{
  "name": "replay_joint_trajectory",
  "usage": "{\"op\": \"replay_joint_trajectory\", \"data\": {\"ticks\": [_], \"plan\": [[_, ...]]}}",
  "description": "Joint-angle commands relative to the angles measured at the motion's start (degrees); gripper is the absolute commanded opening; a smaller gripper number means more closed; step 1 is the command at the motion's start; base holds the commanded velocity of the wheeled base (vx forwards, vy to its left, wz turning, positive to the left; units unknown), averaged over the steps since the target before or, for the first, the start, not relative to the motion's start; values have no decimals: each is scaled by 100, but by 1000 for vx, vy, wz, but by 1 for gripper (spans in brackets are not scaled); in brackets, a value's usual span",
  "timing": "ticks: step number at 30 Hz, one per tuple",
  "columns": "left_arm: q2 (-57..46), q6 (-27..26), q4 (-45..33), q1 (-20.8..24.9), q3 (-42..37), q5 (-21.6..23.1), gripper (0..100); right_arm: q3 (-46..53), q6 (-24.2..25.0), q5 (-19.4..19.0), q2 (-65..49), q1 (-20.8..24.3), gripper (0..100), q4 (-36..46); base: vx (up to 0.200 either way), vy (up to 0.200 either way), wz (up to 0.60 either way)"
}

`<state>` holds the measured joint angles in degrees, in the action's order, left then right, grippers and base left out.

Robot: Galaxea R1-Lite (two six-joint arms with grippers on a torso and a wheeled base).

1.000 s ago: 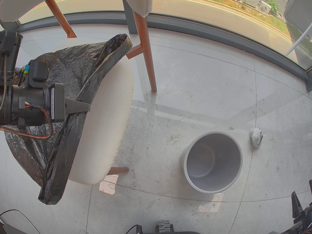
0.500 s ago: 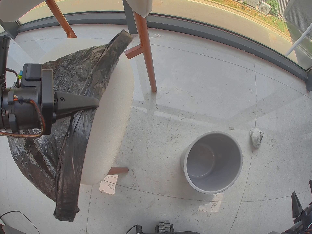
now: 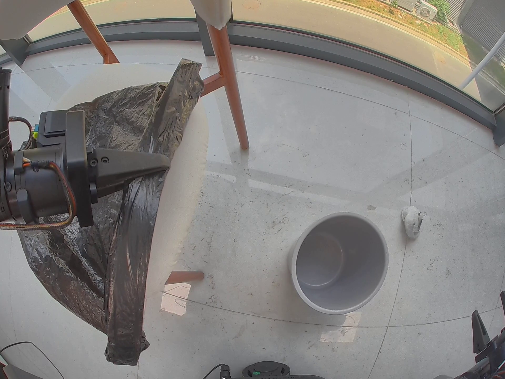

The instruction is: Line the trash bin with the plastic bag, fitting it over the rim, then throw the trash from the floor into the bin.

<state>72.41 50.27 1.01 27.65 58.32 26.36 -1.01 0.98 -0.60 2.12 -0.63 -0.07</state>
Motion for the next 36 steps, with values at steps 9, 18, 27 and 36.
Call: {"op": "replay_joint_trajectory", "data": {"ticks": [9,18,27,36], "plan": [[-166,9,-22,382,-137,98,0,101,-1,-2,8,-7,100,-1,0,-200,0],[-175,18,-75,575,-189,722,0,101,-1,-2,60,-7,100,-1,0,-200,0],[-131,35,-84,883,-198,739,0,101,-1,-2,69,-42,100,-1,0,-200,0],[-148,888,-75,1313,-198,704,0,101,-1,-2,69,-42,100,-1,0,-22,0]]}}
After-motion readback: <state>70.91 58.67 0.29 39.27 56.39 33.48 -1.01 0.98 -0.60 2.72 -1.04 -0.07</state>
